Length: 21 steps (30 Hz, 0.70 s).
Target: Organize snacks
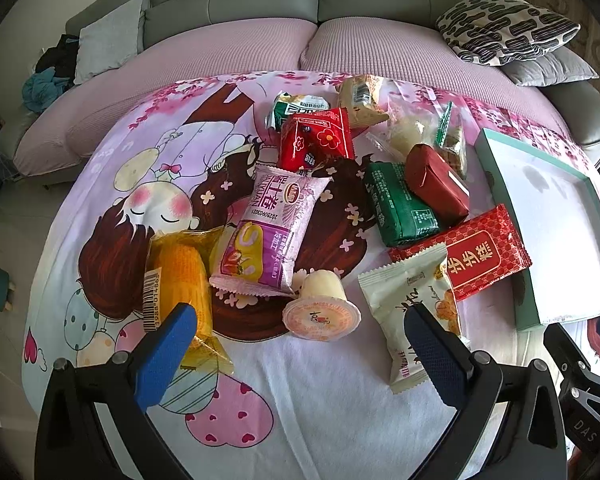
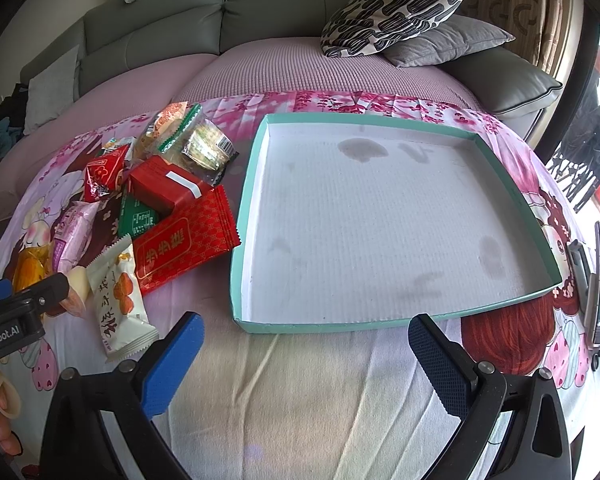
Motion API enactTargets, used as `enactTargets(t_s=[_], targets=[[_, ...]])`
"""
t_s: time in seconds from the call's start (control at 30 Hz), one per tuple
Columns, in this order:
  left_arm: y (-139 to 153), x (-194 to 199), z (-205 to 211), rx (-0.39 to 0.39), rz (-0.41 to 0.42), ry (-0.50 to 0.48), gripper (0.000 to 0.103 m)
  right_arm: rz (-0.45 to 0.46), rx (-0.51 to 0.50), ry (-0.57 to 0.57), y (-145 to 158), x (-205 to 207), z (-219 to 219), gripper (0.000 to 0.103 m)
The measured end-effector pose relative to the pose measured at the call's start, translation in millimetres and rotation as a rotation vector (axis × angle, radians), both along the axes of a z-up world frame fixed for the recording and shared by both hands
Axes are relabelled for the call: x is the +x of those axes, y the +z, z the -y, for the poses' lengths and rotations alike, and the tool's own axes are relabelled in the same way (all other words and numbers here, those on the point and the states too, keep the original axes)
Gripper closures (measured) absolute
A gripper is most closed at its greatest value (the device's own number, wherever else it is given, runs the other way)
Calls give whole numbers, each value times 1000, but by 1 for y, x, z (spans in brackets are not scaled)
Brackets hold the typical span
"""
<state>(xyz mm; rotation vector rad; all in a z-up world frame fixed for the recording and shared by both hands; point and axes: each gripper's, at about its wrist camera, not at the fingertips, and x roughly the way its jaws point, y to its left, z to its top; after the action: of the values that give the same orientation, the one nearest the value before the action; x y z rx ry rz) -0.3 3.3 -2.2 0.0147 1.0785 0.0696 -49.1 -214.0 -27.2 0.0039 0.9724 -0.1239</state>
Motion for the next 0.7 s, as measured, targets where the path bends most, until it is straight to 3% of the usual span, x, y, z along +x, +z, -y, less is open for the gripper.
enactTargets(t_s=[0.7], targets=[[-2,-1,-1,-1,-1,-1,0,-3,-1,1,1,1,-1,0]])
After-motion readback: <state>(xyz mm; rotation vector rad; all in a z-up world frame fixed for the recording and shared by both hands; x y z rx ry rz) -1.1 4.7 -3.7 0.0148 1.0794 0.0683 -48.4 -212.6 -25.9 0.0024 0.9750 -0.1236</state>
